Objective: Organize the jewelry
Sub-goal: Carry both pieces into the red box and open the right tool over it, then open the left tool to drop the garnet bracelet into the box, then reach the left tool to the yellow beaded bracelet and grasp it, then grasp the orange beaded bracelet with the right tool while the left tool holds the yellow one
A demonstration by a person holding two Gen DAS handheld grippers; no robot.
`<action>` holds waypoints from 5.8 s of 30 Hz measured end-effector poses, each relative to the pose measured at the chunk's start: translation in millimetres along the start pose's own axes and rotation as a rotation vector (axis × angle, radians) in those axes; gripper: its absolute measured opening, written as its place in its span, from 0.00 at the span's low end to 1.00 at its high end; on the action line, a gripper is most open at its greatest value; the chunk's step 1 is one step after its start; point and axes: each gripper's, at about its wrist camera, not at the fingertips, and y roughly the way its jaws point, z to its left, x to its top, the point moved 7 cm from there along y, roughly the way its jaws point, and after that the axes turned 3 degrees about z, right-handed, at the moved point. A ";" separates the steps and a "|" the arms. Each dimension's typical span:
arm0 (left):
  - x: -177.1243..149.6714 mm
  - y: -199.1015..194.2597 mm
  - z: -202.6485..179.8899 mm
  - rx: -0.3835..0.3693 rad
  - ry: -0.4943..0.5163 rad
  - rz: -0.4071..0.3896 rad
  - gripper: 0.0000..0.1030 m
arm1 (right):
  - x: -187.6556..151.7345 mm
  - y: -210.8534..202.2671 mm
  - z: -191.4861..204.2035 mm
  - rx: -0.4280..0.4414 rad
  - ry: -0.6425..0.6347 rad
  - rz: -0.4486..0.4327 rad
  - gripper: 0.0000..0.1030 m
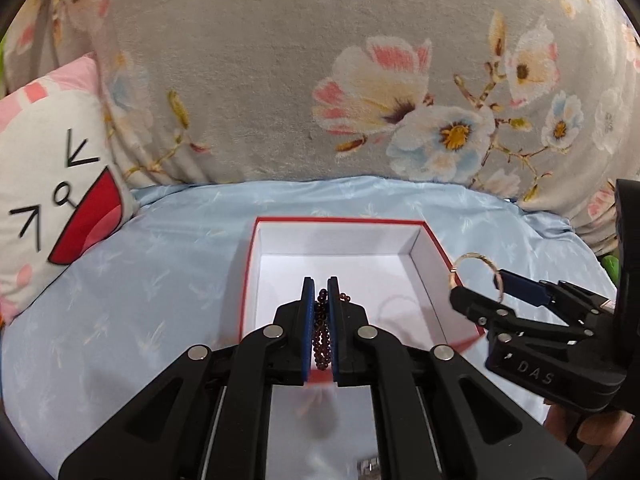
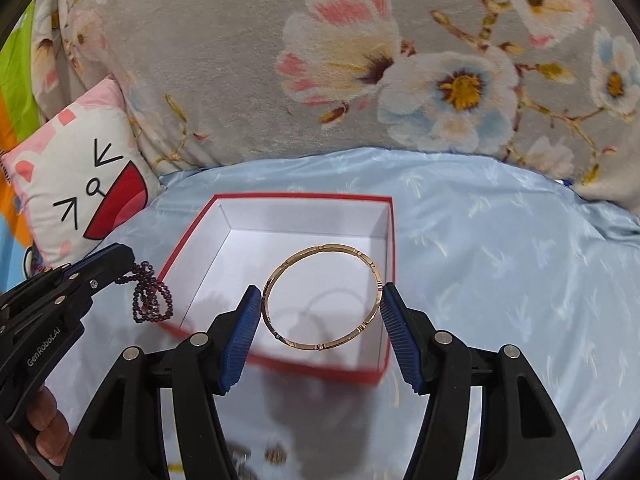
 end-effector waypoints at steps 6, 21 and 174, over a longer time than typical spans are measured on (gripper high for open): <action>14.9 53.9 4.7 -0.004 0.005 0.032 0.06 | 27.0 49.9 1.3 0.025 -0.008 0.034 0.57; 19.9 117.8 7.8 -0.003 0.009 0.115 0.08 | 33.1 111.8 -2.3 -0.016 -0.039 0.135 0.58; -192.7 -47.0 19.0 0.058 -0.098 0.212 0.09 | -174.8 -49.0 -43.0 -0.119 0.134 0.107 0.07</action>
